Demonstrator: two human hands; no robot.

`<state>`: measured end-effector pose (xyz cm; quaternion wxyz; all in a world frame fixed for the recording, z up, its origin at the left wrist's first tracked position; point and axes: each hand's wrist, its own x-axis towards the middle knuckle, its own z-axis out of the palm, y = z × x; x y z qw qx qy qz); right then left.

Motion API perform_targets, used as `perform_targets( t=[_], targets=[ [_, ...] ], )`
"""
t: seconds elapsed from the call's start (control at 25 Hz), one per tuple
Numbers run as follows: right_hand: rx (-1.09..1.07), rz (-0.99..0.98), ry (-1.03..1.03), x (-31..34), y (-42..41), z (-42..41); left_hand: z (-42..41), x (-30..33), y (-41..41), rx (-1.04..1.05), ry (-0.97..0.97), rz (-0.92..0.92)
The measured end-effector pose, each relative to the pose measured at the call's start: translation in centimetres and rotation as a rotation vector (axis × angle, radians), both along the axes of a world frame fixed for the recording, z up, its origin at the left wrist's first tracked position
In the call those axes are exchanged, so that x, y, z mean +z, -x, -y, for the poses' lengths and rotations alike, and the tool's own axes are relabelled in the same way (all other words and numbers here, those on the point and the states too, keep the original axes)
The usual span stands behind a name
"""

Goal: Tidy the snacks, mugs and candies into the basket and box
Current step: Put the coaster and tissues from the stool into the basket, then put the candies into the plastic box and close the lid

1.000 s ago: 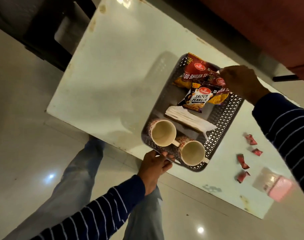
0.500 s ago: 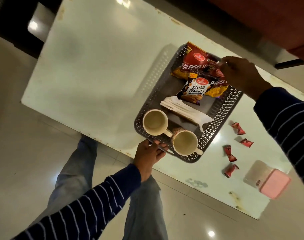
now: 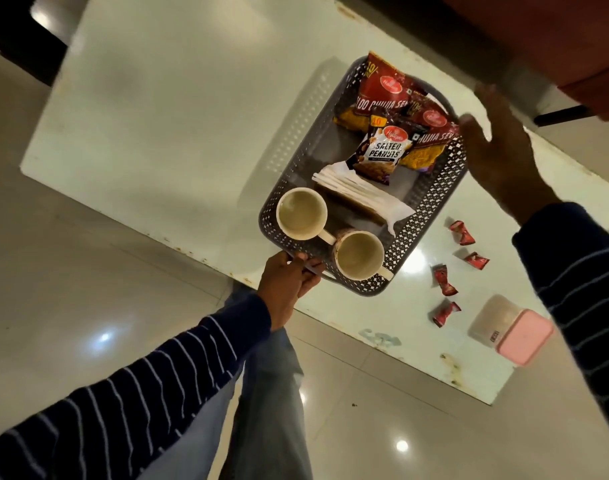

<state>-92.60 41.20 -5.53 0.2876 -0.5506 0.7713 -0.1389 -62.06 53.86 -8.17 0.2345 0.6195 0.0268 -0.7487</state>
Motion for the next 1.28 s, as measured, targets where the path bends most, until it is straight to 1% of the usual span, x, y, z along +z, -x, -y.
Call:
perform_targets(
  t=[0.04, 0.08, 0.16, 0.24, 0.28, 0.36, 0.48, 0.6, 0.72, 0.84, 0.96, 1.12, 1.28],
  targets=[
    [-0.042, -0.027, 0.012, 0.7, 0.4, -2.2, 0.0, -0.2, 0.1, -0.025, -0.002, 0.027],
    [-0.096, -0.058, -0.018, 1.3, 0.9, -4.7, -0.1, -0.2, 0.0, -0.073, -0.013, 0.079],
    [-0.255, -0.097, -0.124, 2.5, 2.2, -10.3, -1.0, -0.2, 0.3, -0.150, -0.042, 0.172],
    [-0.398, -0.120, -0.211, 3.4, 3.4, -15.7, -2.1, 0.3, 0.9, -0.201, -0.078, 0.178],
    [-0.451, -0.125, -0.242, 3.6, 3.8, -17.9, -2.8, 0.6, 1.1, -0.251, -0.087, 0.171],
    [-0.510, -0.120, -0.266, 3.7, 4.3, -21.4, -4.8, 1.3, 1.4, -0.401, -0.043, 0.171],
    [-0.524, -0.084, -0.248, 3.5, 5.1, -24.4, -7.7, 2.8, 3.1, -0.627, 0.073, 0.189],
    [-0.552, -0.027, -0.225, 2.4, 6.3, -26.4, -9.8, 3.1, 6.3, -0.945, 0.297, 0.241],
    [-0.553, 0.020, -0.187, 0.8, 8.1, -28.3, -10.5, 2.0, 10.0, -1.103, 0.537, 0.228],
    [-0.547, 0.047, -0.167, -0.2, 9.8, -31.4, -11.7, 0.7, 14.3, -1.188, 0.716, 0.291],
    [-0.468, 0.060, -0.102, -0.6, 10.9, -35.0, -12.8, -0.3, 18.3, -1.226, 0.839, 0.382],
    [-0.430, 0.111, -0.088, -1.0, 11.9, -38.3, -13.8, -0.7, 22.1, -1.282, 0.942, 0.458],
    [-0.392, 0.053, -0.144, -2.1, 13.1, -39.3, -14.4, -1.0, 25.4, -1.368, 0.991, 0.469]
  ],
)
